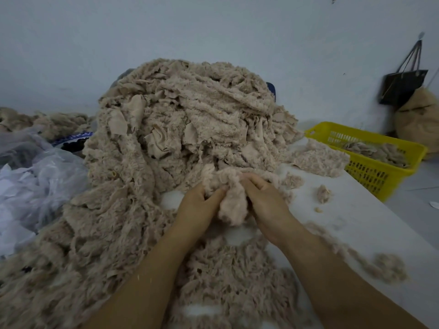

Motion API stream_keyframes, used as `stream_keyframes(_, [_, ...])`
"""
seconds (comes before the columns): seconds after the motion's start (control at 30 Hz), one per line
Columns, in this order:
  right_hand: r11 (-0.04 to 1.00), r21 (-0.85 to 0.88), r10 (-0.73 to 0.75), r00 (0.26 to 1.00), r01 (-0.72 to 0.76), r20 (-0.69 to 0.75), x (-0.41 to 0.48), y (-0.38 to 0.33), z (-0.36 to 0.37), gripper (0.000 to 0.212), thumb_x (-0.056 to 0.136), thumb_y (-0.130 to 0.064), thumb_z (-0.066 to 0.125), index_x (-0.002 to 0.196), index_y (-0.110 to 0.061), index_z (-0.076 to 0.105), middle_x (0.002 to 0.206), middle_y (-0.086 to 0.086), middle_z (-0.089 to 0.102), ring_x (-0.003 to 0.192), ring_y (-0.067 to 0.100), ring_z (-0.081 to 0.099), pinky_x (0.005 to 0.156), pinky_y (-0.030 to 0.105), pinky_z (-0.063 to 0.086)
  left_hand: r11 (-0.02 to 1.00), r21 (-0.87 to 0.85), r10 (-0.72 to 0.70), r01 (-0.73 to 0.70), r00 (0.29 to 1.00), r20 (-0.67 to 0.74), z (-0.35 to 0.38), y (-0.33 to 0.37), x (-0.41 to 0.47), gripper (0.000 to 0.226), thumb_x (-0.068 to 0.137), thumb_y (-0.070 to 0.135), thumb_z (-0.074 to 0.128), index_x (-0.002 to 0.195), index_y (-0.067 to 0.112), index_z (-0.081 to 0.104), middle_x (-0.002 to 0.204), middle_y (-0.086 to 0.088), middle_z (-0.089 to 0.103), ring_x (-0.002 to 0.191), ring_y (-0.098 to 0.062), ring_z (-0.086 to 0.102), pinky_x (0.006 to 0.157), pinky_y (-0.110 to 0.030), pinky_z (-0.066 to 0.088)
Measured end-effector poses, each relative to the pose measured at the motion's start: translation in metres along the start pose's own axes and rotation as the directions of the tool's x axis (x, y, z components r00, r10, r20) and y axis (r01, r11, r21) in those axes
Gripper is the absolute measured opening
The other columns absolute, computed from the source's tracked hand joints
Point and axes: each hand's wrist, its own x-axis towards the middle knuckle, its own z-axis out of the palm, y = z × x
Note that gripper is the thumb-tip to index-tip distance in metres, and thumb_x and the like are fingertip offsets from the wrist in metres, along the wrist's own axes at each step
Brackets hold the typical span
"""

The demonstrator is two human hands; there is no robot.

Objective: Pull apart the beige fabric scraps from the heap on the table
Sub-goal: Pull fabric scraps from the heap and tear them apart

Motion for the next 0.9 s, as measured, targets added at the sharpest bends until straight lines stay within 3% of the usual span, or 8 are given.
stream_keyframes(0.17, [1.000,-0.005,-0.008,0.998,0.008,-0.069,0.002,-0.001,0.001,0.021,0.097,-0.041,0.058,0.089,-0.031,0.075,0.103,0.007,0.073,0.094,0.020,0.069,0.082,0.039,0.059,0.906,-0.379,-0.166,0.187,0.982,0.088,-0.005,0.006,-0.001,0.014,0.094,0.029,0.065,0.105,0.023,0.072,0.098,0.005,0.078,0.094,-0.013,0.074,0.076,-0.026,0.060])
stream_keyframes(0.23, [0.999,-0.044,-0.029,0.992,0.024,-0.122,0.000,-0.004,-0.001,0.037,0.086,-0.059,0.063,0.099,-0.025,0.071,0.100,0.013,0.068,0.089,0.022,0.065,0.089,0.050,0.052,0.794,-0.554,-0.219,0.248,0.968,0.120,-0.006,0.013,-0.001,0.019,0.091,0.024,0.065,0.106,0.013,0.072,0.099,-0.006,0.078,0.092,-0.020,0.075,0.068,-0.028,0.060])
stream_keyframes(0.33, [0.991,-0.125,-0.035,0.999,0.038,0.022,-0.004,-0.001,-0.001,0.063,0.069,-0.080,0.065,0.109,-0.031,0.066,0.108,-0.001,0.071,0.097,0.015,0.069,0.086,0.034,0.056,0.723,-0.646,-0.221,0.247,0.967,0.123,-0.008,0.017,-0.001,0.033,0.078,0.027,0.070,0.104,0.007,0.073,0.100,-0.013,0.077,0.090,-0.023,0.075,0.064,-0.026,0.059])
stream_keyframes(0.47, [0.922,-0.384,-0.003,0.992,0.051,0.125,-0.007,0.002,0.005,0.015,0.092,-0.052,0.062,0.089,-0.037,0.058,0.069,-0.020,0.068,0.057,-0.001,0.064,0.049,0.014,0.046,0.827,-0.495,-0.242,0.268,0.963,0.118,-0.007,0.012,-0.003,0.020,0.087,0.029,0.067,0.092,0.013,0.077,0.096,-0.018,0.076,0.087,-0.028,0.074,0.077,-0.037,0.059])
stream_keyframes(0.57, [0.911,-0.412,0.037,0.998,-0.012,0.052,-0.007,0.002,0.001,0.018,0.098,-0.038,0.058,0.083,-0.030,0.055,0.057,-0.014,0.061,0.047,0.000,0.057,0.044,0.017,0.042,0.864,-0.446,-0.193,0.235,0.971,0.139,-0.010,0.014,-0.004,0.042,0.083,0.052,0.061,0.106,0.019,0.076,0.110,-0.006,0.075,0.107,-0.021,0.070,0.092,-0.034,0.054])
stream_keyframes(0.67, [0.986,0.016,-0.149,0.933,0.163,-0.328,-0.002,-0.010,-0.012,0.023,0.101,-0.036,0.054,0.084,-0.020,0.057,0.060,-0.004,0.062,0.048,0.008,0.057,0.046,0.023,0.046,0.970,-0.233,-0.053,0.071,0.995,0.085,-0.013,0.015,-0.005,0.044,0.080,0.068,0.050,0.109,0.040,0.068,0.114,0.020,0.068,0.108,0.003,0.061,0.083,-0.012,0.050])
stream_keyframes(0.77, [0.793,0.320,-0.173,0.696,0.518,-0.697,0.003,-0.029,-0.036,0.033,0.101,-0.048,0.047,0.099,-0.018,0.059,0.081,-0.004,0.068,0.062,0.016,0.068,0.050,0.026,0.051,0.993,0.101,-0.073,0.063,0.992,0.104,-0.010,0.004,0.001,0.041,0.090,0.060,0.054,0.126,0.041,0.056,0.131,0.020,0.050,0.123,-0.002,0.050,0.097,-0.021,0.044])
stream_keyframes(0.9, [0.986,0.111,-0.026,0.771,0.125,-0.636,0.004,-0.013,-0.031,0.038,0.105,-0.042,0.042,0.110,-0.011,0.063,0.093,0.002,0.064,0.055,0.007,0.062,0.054,0.028,0.052,0.810,0.587,-0.163,-0.012,0.956,0.245,-0.007,-0.015,0.009,0.049,0.095,0.049,0.057,0.138,0.026,0.054,0.139,0.003,0.044,0.135,-0.020,0.033,0.111,-0.036,0.031])
